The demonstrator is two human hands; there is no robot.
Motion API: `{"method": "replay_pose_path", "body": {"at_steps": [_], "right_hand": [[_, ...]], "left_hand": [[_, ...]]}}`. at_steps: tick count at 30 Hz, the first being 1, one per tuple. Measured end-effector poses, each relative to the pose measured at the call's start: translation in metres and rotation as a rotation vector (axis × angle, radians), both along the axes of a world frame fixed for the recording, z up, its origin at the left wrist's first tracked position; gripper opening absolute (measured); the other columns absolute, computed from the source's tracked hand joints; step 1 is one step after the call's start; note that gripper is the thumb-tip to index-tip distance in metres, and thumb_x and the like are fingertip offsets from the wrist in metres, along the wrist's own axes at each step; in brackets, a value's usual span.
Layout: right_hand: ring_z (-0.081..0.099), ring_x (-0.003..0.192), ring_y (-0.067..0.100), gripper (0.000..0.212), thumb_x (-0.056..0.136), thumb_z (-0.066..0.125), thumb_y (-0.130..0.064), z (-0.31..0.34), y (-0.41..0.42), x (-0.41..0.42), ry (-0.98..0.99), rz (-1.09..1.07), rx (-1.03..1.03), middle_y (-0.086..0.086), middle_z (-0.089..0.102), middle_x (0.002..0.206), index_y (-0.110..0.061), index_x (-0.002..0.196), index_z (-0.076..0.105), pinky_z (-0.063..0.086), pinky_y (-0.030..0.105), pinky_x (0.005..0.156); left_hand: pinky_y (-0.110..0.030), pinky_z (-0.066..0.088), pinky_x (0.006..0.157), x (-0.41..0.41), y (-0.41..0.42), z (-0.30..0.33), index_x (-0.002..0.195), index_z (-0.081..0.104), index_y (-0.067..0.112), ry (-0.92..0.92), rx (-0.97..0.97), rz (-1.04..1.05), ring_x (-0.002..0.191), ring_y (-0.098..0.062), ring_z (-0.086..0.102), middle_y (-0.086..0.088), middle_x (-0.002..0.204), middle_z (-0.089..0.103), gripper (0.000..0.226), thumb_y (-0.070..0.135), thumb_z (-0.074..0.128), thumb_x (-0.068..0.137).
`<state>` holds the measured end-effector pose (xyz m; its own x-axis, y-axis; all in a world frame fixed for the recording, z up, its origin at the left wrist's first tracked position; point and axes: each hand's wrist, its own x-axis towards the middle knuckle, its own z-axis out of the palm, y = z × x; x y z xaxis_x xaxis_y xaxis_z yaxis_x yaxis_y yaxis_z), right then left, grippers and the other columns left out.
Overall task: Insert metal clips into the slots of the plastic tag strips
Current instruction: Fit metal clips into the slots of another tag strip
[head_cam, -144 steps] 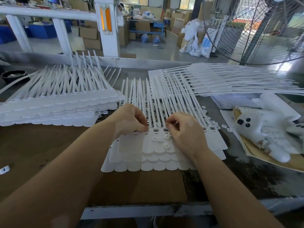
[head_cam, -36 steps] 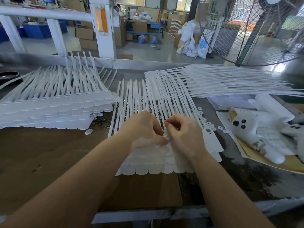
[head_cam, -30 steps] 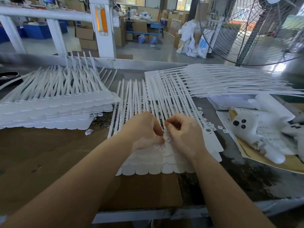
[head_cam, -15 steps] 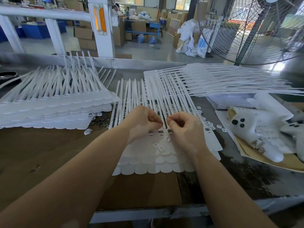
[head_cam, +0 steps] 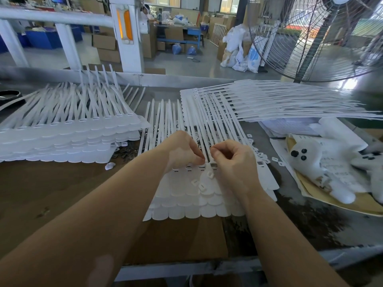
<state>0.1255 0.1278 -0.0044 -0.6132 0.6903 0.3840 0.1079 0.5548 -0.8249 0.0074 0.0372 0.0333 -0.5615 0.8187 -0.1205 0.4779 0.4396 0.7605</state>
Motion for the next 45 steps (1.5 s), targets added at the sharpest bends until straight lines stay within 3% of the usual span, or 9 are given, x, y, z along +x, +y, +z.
{"method": "replay_pose_path", "body": {"at_steps": [9, 13, 24, 28, 32, 36, 39, 45], "right_hand": [[0.059, 0.068, 0.005, 0.011, 0.085, 0.065, -0.011, 0.0022, 0.0012, 0.0017, 0.097, -0.039, -0.101, -0.008, 0.064, 0.069, -0.020, 0.078, 0.068, 0.046, 0.011, 0.063], [0.059, 0.069, 0.005, 0.011, 0.084, 0.065, -0.011, 0.0027, 0.0008, 0.0019, 0.116, -0.041, -0.108, -0.007, 0.064, 0.070, -0.020, 0.077, 0.068, 0.046, 0.010, 0.063], [0.059, 0.070, 0.001, 0.011, 0.085, 0.065, -0.011, 0.0033, -0.0007, 0.0021, 0.099, -0.027, -0.103, -0.009, 0.064, 0.073, -0.020, 0.080, 0.067, 0.045, 0.006, 0.062], [0.059, 0.069, 0.001, 0.010, 0.085, 0.066, -0.011, 0.0036, -0.0008, 0.0019, 0.097, -0.027, -0.099, -0.009, 0.064, 0.072, -0.020, 0.081, 0.068, 0.046, 0.007, 0.062], [0.059, 0.069, 0.002, 0.009, 0.084, 0.066, -0.011, 0.0033, -0.0011, 0.0015, 0.102, -0.024, -0.110, -0.008, 0.065, 0.072, -0.019, 0.080, 0.068, 0.046, 0.007, 0.062], [0.060, 0.069, 0.003, 0.009, 0.085, 0.065, -0.011, 0.0034, -0.0009, 0.0021, 0.104, -0.026, -0.109, -0.007, 0.064, 0.072, -0.019, 0.081, 0.068, 0.046, 0.008, 0.062], [0.059, 0.069, 0.003, 0.010, 0.085, 0.065, -0.011, 0.0038, -0.0013, 0.0018, 0.104, -0.025, -0.117, -0.008, 0.064, 0.072, -0.020, 0.081, 0.068, 0.046, 0.008, 0.062], [0.056, 0.065, 0.001, 0.010, 0.085, 0.065, -0.012, 0.0044, -0.0010, 0.0027, 0.100, -0.032, -0.112, -0.008, 0.062, 0.068, -0.020, 0.080, 0.068, 0.044, 0.007, 0.060]], "left_hand": [[-0.009, 0.034, 0.038, 0.0010, 0.0005, 0.0023, 0.084, 0.075, 0.016, -0.002, -0.031, -0.007, 0.037, 0.003, 0.046, 0.009, 0.052, 0.057, 0.007, 0.015, 0.075, 0.077], [-0.017, 0.040, 0.047, 0.0008, -0.0005, 0.0002, 0.087, 0.075, 0.013, -0.025, -0.030, 0.014, 0.048, -0.005, 0.049, 0.004, 0.060, 0.062, 0.011, 0.017, 0.075, 0.077], [-0.019, 0.036, 0.050, 0.0001, 0.0005, 0.0014, 0.090, 0.073, 0.010, -0.034, -0.081, 0.018, 0.053, -0.007, 0.048, 0.004, 0.064, 0.061, 0.015, 0.022, 0.071, 0.081], [-0.020, 0.041, 0.051, 0.0009, 0.0008, 0.0012, 0.089, 0.073, 0.010, -0.016, -0.083, -0.003, 0.054, -0.007, 0.049, 0.003, 0.065, 0.062, 0.013, 0.020, 0.072, 0.080], [-0.023, 0.048, 0.060, 0.0014, 0.0009, -0.0003, 0.085, 0.074, 0.015, 0.023, -0.084, -0.003, 0.066, -0.009, 0.057, -0.001, 0.080, 0.069, 0.010, 0.022, 0.073, 0.078], [-0.019, 0.042, 0.053, 0.0034, 0.0003, -0.0007, 0.079, 0.070, 0.019, 0.047, -0.089, 0.002, 0.062, -0.005, 0.054, 0.005, 0.071, 0.063, 0.006, 0.022, 0.075, 0.077], [-0.019, 0.038, 0.050, 0.0038, 0.0014, -0.0011, 0.075, 0.061, 0.021, 0.043, -0.084, 0.030, 0.059, -0.005, 0.052, 0.006, 0.070, 0.058, 0.016, 0.023, 0.076, 0.076], [-0.017, 0.042, 0.052, 0.0031, -0.0011, -0.0019, 0.069, 0.065, 0.020, -0.006, -0.051, 0.009, 0.059, -0.006, 0.055, 0.005, 0.065, 0.061, 0.013, 0.017, 0.076, 0.075]]}}
